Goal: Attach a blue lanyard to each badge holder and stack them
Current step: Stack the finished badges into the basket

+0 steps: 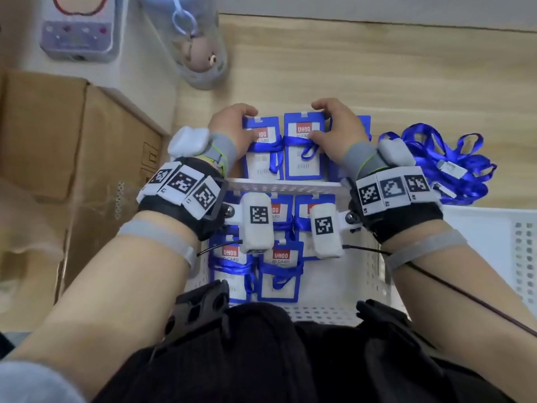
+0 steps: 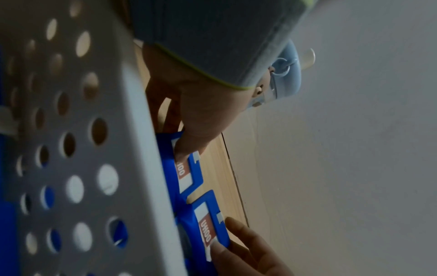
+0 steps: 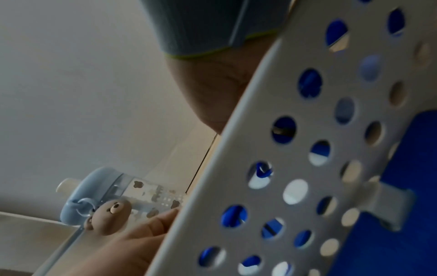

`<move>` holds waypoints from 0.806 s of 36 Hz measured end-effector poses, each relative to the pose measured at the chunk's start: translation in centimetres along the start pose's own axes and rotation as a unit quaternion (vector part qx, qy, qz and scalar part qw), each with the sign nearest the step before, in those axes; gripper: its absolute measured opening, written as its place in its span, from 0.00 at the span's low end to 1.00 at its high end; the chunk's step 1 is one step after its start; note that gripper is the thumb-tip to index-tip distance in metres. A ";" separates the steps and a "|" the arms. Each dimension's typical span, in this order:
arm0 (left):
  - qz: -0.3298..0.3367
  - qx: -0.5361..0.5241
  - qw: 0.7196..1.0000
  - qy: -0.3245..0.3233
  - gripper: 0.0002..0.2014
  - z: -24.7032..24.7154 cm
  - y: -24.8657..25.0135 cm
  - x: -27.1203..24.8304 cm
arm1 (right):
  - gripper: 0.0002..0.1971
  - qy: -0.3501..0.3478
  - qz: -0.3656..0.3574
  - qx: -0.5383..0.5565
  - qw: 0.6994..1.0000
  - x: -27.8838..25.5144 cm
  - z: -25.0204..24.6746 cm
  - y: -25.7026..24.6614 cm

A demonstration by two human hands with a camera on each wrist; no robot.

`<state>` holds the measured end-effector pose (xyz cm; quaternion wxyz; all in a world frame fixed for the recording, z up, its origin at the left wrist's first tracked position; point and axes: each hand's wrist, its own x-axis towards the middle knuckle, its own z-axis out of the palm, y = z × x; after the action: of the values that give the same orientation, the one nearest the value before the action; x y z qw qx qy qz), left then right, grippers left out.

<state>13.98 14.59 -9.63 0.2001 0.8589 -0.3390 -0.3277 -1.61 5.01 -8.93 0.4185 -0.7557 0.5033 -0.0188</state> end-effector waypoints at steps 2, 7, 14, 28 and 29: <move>-0.003 -0.010 1.000 -0.001 0.19 -0.1 0.0 -0.1 | 0.20 0.027 -0.009 -0.001 1.000 0.1 -0.1 0.0; 0.034 -0.074 0.997 0.016 0.19 -1.1 0.8 -0.9 | 0.13 0.075 -0.023 0.084 0.993 -0.8 -1.3 -0.2; 0.074 -0.329 0.942 0.002 0.21 -4.0 4.2 -5.2 | 0.13 0.182 -0.058 0.196 0.962 -4.4 -4.3 -0.2; 0.119 -0.114 0.949 -0.270 0.19 1.2 5.4 -13.5 | 0.17 0.044 -0.056 0.095 0.993 -10.2 -6.7 3.8; 0.118 -0.099 0.948 -0.280 0.19 2.0 5.2 -13.8 | 0.16 0.035 -0.052 0.069 0.996 -10.5 -6.6 4.2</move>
<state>2.60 20.61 -2.18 0.2181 0.6625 -0.4460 -0.5609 -12.85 8.53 -3.25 0.4500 -0.7491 0.4753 -0.1018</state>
